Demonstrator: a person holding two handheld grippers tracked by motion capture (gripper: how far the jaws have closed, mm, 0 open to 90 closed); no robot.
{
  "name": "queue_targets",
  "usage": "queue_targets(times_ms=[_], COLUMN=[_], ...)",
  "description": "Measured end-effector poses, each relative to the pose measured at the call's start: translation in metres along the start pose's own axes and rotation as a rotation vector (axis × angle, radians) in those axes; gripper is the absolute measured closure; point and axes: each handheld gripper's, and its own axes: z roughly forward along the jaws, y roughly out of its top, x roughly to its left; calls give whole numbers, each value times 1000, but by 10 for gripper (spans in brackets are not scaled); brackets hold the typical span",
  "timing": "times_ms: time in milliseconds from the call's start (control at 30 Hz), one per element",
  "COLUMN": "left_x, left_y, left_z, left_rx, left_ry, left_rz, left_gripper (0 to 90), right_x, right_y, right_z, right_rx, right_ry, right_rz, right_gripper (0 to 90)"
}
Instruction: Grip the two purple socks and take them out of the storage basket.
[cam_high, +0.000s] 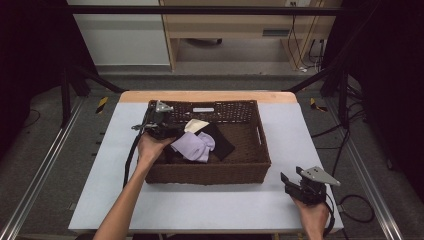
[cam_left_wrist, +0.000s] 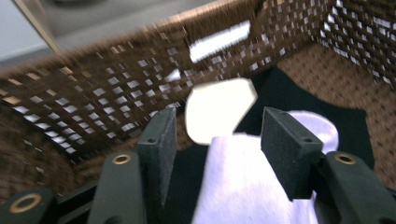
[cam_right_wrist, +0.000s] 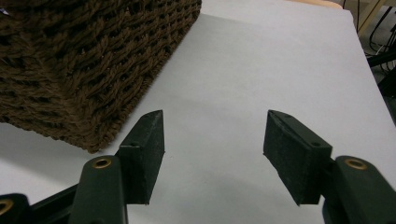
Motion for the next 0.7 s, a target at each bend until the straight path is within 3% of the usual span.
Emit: queue_targets(times_ms=[100,167,267,367,433,467,533,700], left_x=[-5,-4,-1,2,1,0,-1,2], left_y=[0,1,4,4,3,1,0,-4], left_z=[6,9,11,19,21,27,28,35], left_rx=[51,62,38,60,68,104,119,158], left_ry=[-5,1,2,-7,-2,-10,6,-26], left_rz=[46,53,26,-1,1,16,38,20], left_gripper=[472,470,469,453,453,454,458,446], right_x=[1,1,1,1,2,1,1,0], right_y=[0,0,0,-1,-1,-1,-2,-3], right_z=[0,0,1,1,1,1,1,1], right_rx=[3,5,7,7,10,10,14,13], right_ry=[2,3,2,0,2,1,3,-2], right_rz=[-2,-8,-11,-15,-4,-9,-4,-7], right_gripper=[385,385,386,385,385,384,380,373])
